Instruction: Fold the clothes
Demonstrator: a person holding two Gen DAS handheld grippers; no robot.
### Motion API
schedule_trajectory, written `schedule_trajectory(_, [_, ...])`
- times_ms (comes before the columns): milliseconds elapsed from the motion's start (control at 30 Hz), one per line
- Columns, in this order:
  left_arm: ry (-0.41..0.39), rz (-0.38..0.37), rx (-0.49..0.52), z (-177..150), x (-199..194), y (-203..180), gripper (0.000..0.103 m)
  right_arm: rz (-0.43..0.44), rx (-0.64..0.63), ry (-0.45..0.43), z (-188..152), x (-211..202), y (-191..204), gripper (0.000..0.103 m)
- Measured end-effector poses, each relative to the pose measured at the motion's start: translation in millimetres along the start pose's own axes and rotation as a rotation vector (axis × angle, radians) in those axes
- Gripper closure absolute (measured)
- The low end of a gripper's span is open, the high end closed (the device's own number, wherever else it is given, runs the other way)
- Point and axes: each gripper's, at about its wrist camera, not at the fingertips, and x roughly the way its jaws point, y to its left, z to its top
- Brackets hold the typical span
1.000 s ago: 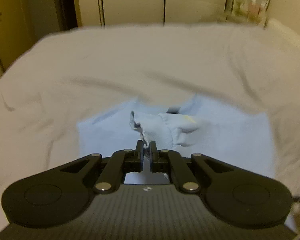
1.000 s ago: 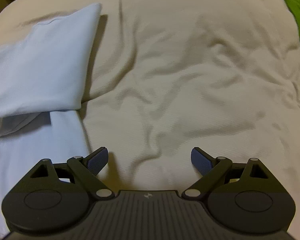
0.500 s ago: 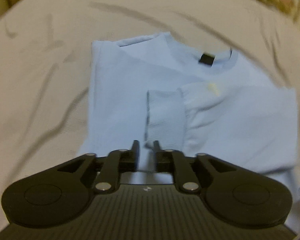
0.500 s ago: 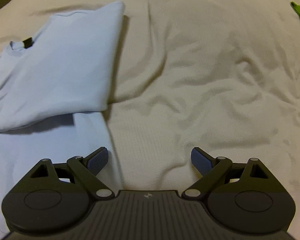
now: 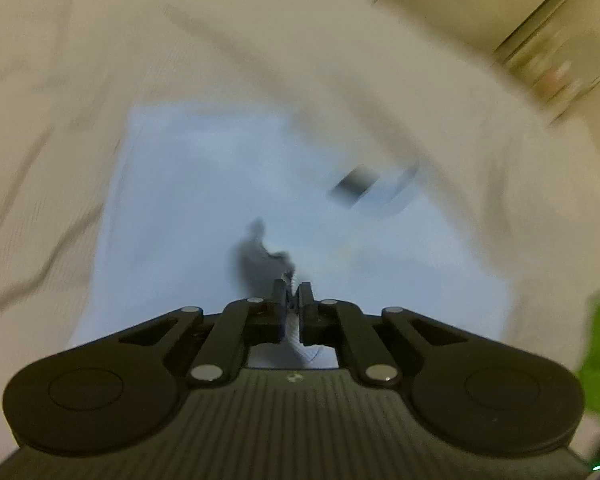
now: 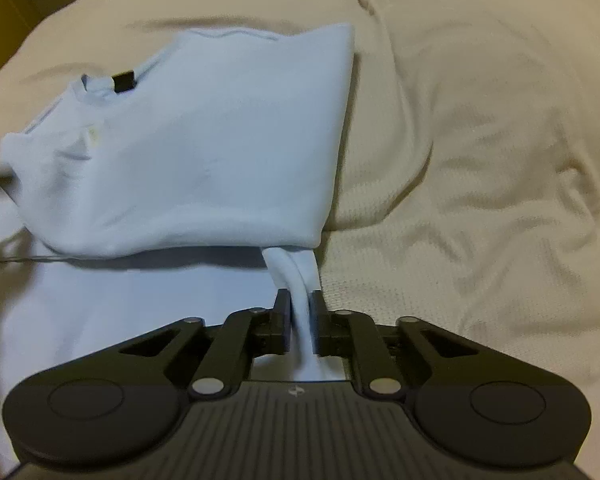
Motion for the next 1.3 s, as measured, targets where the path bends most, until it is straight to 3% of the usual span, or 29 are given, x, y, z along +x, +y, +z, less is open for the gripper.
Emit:
schedule_trajectory(67, [-0.102, -0.082, 0.013, 17, -33, -16, 0.101, -0.010, 0.008, 0.008, 0, 3, -1, 0.092])
schedule_trajectory(133, [-0.171, -0.101, 0.042, 26, -56, -23, 0.101, -0.011, 0.018, 0.018, 3, 4, -3, 0.091])
schedule_trajectory(167, [-0.192, -0.091, 0.052, 29, -62, -23, 0.101, -0.010, 0.021, 0.021, 5, 3, -3, 0.086])
schedule_trajectory(200, [-0.214, -0.082, 0.062, 32, -68, -23, 0.101, -0.010, 0.023, 0.017, 7, 1, -4, 0.073])
schedule_trajectory(233, [-0.193, -0.058, 0.057, 31, -62, -18, 0.101, -0.010, 0.026, 0.012, 10, -1, -4, 0.060])
schedule_trajectory(400, [-0.077, 0.052, 0.023, 24, -30, 4, 0.101, 0.006, 0.041, -0.051, 18, -9, -5, 0.057])
schedule_trajectory(500, [-0.109, 0.045, 0.009, 24, -33, 0, 0.101, -0.037, 0.081, -0.040, 22, 2, -11, 0.057])
schedule_trajectory(600, [-0.142, 0.058, -0.009, 33, -37, 3, 0.101, -0.080, 0.121, -0.029, 26, 14, -18, 0.069])
schedule_trajectory(667, [-0.144, 0.096, 0.003, 31, -38, 14, 0.101, -0.108, 0.164, -0.017, 28, 20, -26, 0.054])
schedule_trajectory(700, [-0.121, 0.126, 0.006, 27, -34, 21, 0.101, -0.113, 0.196, 0.000, 25, 21, -31, 0.042])
schedule_trajectory(900, [0.080, 0.282, 0.067, -18, 10, 56, 0.101, -0.086, 0.152, 0.055, 23, 17, -38, 0.041])
schedule_trajectory(1033, [0.099, 0.291, 0.059, -33, 18, 58, 0.101, -0.039, 0.019, 0.001, 33, 9, -23, 0.041])
schedule_trajectory(1133, [0.086, 0.275, 0.022, -30, 13, 58, 0.101, -0.084, -0.083, -0.014, 41, 21, -15, 0.043])
schedule_trajectory(1200, [0.089, 0.262, 0.031, -28, 11, 57, 0.101, -0.088, -0.030, -0.053, 42, 23, -26, 0.048])
schedule_trajectory(1300, [0.118, 0.246, 0.057, -33, 11, 57, 0.101, -0.034, 0.200, -0.035, 31, 26, -60, 0.036])
